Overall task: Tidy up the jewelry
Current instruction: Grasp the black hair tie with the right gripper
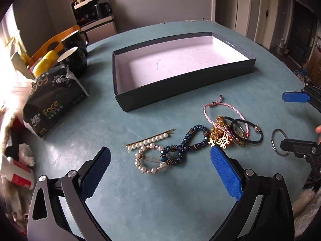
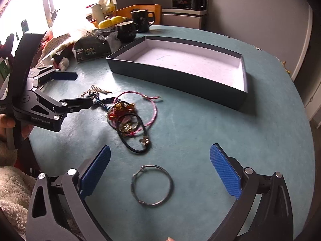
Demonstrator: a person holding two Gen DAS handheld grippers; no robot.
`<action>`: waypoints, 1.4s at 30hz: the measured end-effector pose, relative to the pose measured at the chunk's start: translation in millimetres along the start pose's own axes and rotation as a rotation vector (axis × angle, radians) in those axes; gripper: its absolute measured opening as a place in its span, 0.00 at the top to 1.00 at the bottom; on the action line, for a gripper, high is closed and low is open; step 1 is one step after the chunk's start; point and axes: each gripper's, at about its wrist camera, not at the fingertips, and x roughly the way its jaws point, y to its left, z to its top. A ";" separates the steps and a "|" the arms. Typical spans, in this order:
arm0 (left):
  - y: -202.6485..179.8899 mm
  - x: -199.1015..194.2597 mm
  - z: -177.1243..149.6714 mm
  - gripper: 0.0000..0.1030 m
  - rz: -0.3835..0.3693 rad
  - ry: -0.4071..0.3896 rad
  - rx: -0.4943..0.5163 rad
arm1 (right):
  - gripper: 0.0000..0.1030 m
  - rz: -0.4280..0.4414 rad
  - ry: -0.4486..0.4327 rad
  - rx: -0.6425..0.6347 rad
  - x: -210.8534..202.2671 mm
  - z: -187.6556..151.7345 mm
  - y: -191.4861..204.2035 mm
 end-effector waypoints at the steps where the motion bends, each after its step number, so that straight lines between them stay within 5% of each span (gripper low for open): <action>1: -1.3 -3.8 -0.6 0.02 0.010 -0.015 0.013 | 0.11 0.022 0.002 -0.019 2.6 0.7 6.2; 10: -13.1 -8.8 -4.6 0.02 0.024 -0.074 0.058 | 0.53 0.058 0.060 -0.064 28.3 5.2 19.8; 19: -16.8 -2.6 -2.5 0.02 0.013 -0.062 0.057 | 0.83 0.054 0.059 -0.103 33.2 1.6 25.0; 34: -18.6 -1.0 -1.4 0.02 0.012 -0.050 0.048 | 0.85 0.080 -0.072 0.001 -11.4 9.2 -6.2; 40: -28.8 -7.2 -0.3 0.06 -0.080 -0.071 0.053 | 0.85 0.044 -0.107 0.040 -23.8 12.7 -24.7; 42: -36.8 -9.8 0.5 0.17 -0.116 -0.084 0.072 | 0.85 0.036 -0.108 0.053 -23.9 10.9 -27.8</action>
